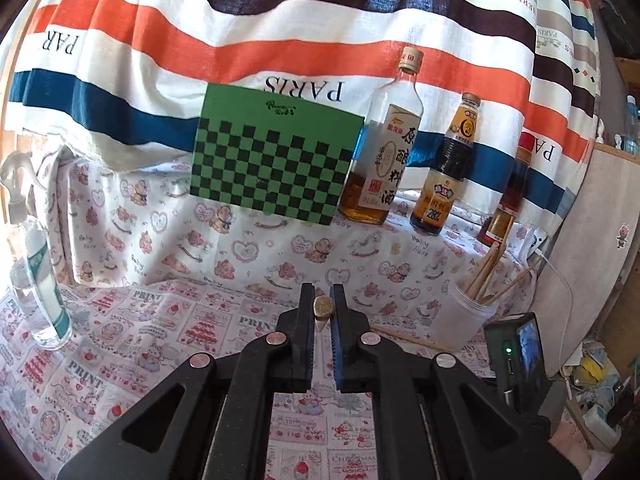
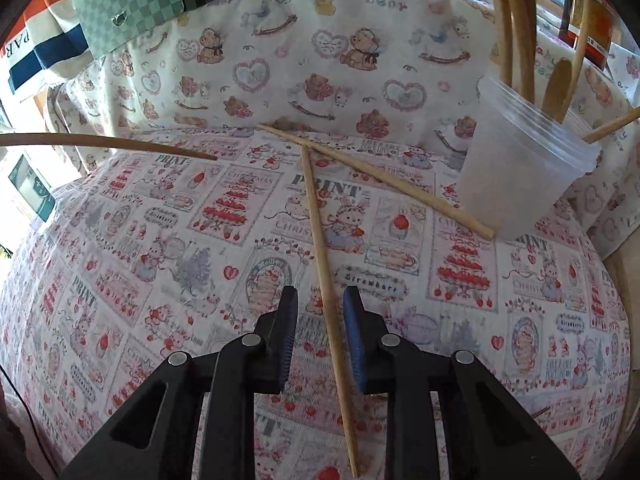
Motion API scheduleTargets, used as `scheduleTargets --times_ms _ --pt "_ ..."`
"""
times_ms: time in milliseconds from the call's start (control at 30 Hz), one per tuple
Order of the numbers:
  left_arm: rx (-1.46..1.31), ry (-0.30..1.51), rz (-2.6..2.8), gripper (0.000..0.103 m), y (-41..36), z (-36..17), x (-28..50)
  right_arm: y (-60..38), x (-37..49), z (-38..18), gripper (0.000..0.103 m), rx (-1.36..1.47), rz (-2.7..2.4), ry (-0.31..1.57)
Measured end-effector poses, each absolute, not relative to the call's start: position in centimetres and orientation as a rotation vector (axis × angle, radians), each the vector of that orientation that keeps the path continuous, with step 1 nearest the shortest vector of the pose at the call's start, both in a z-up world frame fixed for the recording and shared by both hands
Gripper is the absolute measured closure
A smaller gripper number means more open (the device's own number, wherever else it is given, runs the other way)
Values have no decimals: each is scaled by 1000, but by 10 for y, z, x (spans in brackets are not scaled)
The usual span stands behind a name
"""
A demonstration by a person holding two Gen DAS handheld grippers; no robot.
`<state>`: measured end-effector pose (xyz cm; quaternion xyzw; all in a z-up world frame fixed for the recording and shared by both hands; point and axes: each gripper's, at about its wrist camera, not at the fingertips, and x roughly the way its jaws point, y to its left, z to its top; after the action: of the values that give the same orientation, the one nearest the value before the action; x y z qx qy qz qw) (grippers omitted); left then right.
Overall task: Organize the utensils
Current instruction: 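Grasp a loose wooden chopstick with the right tool, then carry both held chopsticks over the clear cup with both tools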
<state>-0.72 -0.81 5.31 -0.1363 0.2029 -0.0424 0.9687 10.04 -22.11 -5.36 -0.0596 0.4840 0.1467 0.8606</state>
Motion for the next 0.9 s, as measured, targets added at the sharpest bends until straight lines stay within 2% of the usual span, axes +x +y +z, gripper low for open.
scheduleTargets --times_ms 167,333,667,900 --pt "-287 398 -76 97 -7 52 -9 -219 96 -57 95 -172 295 1024" --pt "-279 359 -70 97 -8 56 -16 -230 71 -46 96 -136 326 982" --pt "-287 329 -82 97 -17 62 -18 -264 23 28 96 -46 316 781" --pt "-268 313 -118 97 -33 84 -20 -282 24 69 96 -12 289 692"
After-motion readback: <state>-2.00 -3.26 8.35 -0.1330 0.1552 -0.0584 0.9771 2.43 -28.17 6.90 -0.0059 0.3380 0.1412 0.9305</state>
